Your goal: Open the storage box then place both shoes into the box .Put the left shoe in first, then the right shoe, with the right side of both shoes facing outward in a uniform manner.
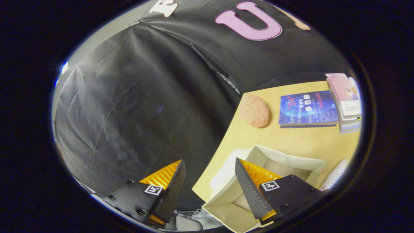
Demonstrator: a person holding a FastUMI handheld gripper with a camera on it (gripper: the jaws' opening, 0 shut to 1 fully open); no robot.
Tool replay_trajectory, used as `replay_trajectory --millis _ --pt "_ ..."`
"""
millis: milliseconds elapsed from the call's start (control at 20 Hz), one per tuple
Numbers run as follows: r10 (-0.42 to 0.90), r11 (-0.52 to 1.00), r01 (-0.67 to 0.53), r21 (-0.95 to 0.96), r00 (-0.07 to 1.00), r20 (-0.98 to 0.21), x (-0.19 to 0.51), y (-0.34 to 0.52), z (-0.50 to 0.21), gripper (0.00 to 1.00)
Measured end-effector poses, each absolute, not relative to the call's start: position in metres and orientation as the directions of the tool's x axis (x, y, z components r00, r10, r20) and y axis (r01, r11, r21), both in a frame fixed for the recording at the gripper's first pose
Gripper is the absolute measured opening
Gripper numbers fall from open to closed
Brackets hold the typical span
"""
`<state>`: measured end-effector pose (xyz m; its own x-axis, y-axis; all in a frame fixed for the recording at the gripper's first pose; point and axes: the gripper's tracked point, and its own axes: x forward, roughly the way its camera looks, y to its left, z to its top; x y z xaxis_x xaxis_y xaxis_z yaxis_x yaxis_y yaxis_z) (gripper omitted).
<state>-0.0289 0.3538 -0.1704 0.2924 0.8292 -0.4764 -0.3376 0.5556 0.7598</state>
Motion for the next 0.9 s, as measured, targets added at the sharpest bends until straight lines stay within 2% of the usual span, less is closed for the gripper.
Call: replay_trajectory --millis 200,450,700,900 --pt "0.767 0.632 -0.288 0.720 0.371 -0.524 -0.011 0.288 -0.190 0.95" --pt "0.657 0.743 -0.221 0.632 0.420 -0.626 -0.008 0.199 -0.238 0.95" --pt "0.530 0.840 -0.131 0.526 0.404 -0.746 -0.037 0.123 -0.297 0.95" --pt "0.421 0.900 -0.037 0.435 0.334 -0.843 -0.067 0.075 -0.352 0.95"
